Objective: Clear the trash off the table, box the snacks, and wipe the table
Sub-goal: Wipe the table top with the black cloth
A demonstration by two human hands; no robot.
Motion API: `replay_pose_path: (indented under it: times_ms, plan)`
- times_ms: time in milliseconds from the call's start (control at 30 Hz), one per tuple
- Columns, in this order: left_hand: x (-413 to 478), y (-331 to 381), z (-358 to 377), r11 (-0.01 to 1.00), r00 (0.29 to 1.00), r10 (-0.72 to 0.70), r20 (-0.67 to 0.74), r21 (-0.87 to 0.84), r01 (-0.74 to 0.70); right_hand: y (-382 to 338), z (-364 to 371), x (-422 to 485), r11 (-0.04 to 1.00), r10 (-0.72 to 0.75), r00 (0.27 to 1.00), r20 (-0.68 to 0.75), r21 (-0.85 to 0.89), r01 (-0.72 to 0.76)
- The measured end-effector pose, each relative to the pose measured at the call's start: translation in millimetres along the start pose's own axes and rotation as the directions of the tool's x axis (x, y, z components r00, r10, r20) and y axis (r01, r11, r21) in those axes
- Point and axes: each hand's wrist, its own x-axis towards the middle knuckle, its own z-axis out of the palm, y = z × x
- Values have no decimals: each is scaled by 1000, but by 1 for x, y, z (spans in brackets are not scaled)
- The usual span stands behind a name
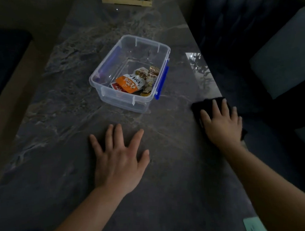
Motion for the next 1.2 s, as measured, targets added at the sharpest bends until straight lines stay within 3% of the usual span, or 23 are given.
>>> replay_pose_path:
  times_ms: [67,133,200,267,333,467,567,1000,1200]
  plan:
    - [-1,1,3,1000,1000,-3,-31,-3,3,-34,2,9,999,20,1000,16,33,-21]
    - [-1,-1,2,1000,1000,0,-31,-4,0,-51,13,-24,973,-231,973,16,-25,231]
    - [0,0,-2,1000,1000,-5,-22,-3,5,-44,22,-85,864,-498,867,14,-71,498]
    - [0,2,-4,1000,1000,-12,-7,0,12,-22,25,-125,793,-601,797,55,-87,603]
    - [-1,3,-6,1000,1000,-20,5,-4,20,-5,22,-119,795,-589,802,96,-107,597]
    - [-1,2,-6,1000,1000,-24,1,4,24,-18,12,-56,915,-389,920,54,-98,392]
    - [-1,2,-4,1000,1000,-18,-4,0,18,-25,12,-18,959,-276,961,17,-60,276]
    - [1,3,0,999,999,-35,-23,24,35,-26,9,-14,960,-273,962,28,-52,274]
    - [1,2,-6,999,998,-43,46,14,43,-29,-4,-11,963,-257,951,174,-29,266]
